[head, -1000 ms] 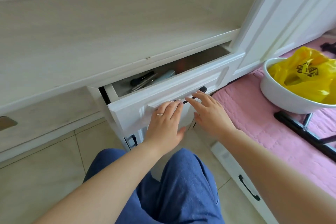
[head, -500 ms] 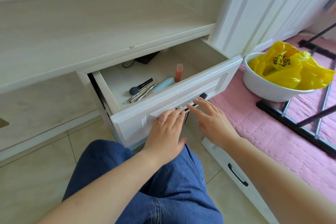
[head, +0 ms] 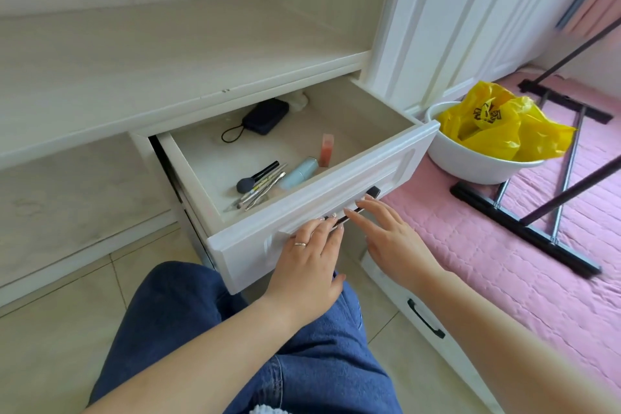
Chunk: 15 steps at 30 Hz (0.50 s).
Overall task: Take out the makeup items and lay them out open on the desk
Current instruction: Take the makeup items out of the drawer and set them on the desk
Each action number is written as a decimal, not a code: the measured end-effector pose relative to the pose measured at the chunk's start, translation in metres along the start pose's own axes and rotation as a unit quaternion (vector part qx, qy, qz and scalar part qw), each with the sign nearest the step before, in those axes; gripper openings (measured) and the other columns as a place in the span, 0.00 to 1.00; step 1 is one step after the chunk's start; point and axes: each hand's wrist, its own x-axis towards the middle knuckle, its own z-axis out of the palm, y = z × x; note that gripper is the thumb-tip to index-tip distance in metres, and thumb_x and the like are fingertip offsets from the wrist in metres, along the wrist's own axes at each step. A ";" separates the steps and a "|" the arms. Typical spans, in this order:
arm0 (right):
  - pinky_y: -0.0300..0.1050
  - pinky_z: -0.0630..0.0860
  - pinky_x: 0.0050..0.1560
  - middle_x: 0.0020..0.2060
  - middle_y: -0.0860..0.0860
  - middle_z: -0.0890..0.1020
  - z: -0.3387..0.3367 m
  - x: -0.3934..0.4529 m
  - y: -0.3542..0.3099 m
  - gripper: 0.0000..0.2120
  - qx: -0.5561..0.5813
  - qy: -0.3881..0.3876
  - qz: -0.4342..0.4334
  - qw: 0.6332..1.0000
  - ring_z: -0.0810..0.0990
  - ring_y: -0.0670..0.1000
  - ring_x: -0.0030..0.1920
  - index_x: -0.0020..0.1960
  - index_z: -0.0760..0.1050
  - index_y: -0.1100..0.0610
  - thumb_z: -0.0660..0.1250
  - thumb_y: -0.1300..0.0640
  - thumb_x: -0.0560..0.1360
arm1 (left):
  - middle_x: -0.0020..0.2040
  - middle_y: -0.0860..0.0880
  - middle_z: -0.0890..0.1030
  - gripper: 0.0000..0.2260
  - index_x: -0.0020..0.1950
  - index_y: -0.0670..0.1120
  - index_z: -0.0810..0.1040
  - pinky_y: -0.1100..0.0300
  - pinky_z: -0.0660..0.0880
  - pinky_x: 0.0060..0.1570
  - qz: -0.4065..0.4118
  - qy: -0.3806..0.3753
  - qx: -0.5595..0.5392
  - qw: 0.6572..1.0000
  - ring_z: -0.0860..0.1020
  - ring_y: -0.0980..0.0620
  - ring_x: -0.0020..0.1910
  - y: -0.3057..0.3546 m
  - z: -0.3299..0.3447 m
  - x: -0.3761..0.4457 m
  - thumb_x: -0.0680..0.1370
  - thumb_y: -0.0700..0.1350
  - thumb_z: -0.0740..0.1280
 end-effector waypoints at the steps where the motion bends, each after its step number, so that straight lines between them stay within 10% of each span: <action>1: 0.56 0.78 0.55 0.62 0.60 0.76 0.000 -0.002 0.000 0.29 -0.002 0.000 0.001 1.000 0.72 0.61 0.66 0.65 0.74 0.58 0.69 0.73 0.65 | 0.77 0.47 0.54 0.32 0.77 0.46 0.54 0.53 0.53 0.74 0.001 0.000 -0.001 1.000 0.52 0.48 0.75 0.002 0.000 -0.001 0.77 0.58 0.58; 8: 0.53 0.79 0.50 0.66 0.54 0.72 -0.015 -0.002 0.010 0.25 0.004 -0.051 -0.003 0.999 0.71 0.57 0.66 0.68 0.71 0.50 0.64 0.65 0.73 | 0.77 0.50 0.53 0.34 0.77 0.48 0.48 0.55 0.53 0.74 -0.001 0.007 -0.044 0.999 0.51 0.51 0.75 0.011 -0.009 -0.003 0.77 0.59 0.57; 15: 0.51 0.79 0.34 0.50 0.52 0.80 -0.077 0.050 0.010 0.16 0.058 0.044 -0.039 0.997 0.81 0.55 0.41 0.60 0.77 0.55 0.64 0.64 0.74 | 0.62 0.58 0.75 0.22 0.69 0.53 0.68 0.68 0.63 0.61 0.010 0.138 -0.260 0.956 0.69 0.58 0.62 0.016 -0.085 0.018 0.76 0.52 0.64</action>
